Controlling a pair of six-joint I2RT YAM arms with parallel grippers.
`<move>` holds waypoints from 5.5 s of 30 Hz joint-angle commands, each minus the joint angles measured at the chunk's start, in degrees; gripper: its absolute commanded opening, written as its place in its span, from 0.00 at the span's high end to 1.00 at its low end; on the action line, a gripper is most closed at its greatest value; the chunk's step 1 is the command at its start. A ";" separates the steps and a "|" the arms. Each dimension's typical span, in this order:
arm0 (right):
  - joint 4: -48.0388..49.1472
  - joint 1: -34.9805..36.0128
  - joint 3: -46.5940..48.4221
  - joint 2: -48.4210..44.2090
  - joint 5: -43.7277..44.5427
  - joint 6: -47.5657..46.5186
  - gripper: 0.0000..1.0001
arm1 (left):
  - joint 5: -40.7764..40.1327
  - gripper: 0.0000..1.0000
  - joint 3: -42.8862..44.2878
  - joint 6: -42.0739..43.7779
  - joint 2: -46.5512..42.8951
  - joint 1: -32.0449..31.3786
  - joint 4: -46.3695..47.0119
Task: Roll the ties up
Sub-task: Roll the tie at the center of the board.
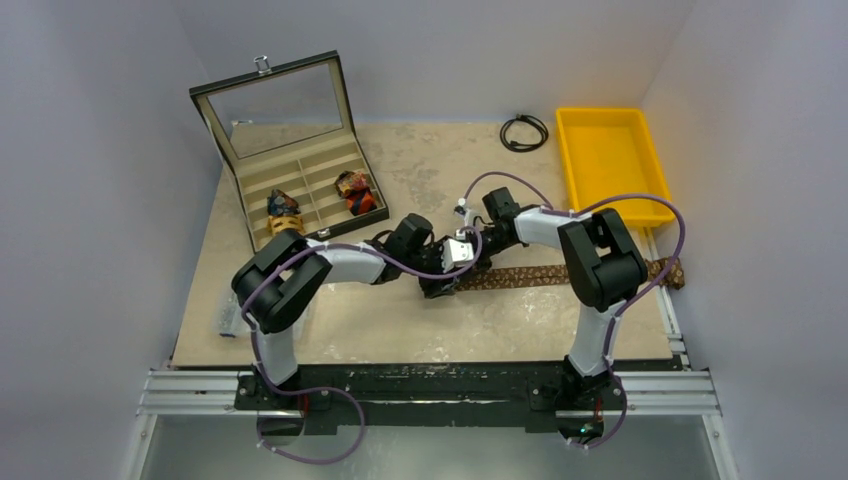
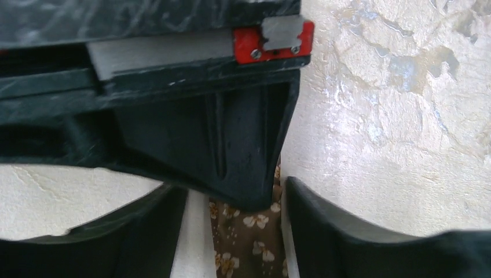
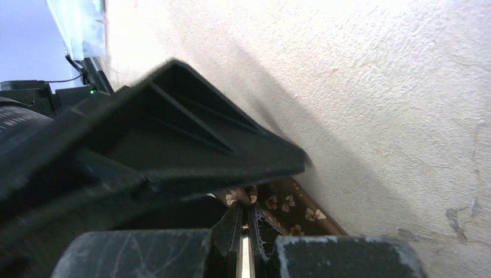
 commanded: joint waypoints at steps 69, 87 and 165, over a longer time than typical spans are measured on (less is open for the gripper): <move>-0.24 -0.03 3.74 3.00 4.22 -0.77 1.00 | 1.95 0.63 -5.28 -2.43 -2.37 2.13 5.15; -8.34 -3.52 6.49 -4.38 -2.21 -3.57 0.63 | -1.15 0.72 -3.70 -4.13 -3.14 2.24 -0.63; -6.44 -1.05 8.63 -1.43 -5.68 -2.47 1.00 | 4.83 0.68 -5.58 9.61 -3.02 2.35 -0.68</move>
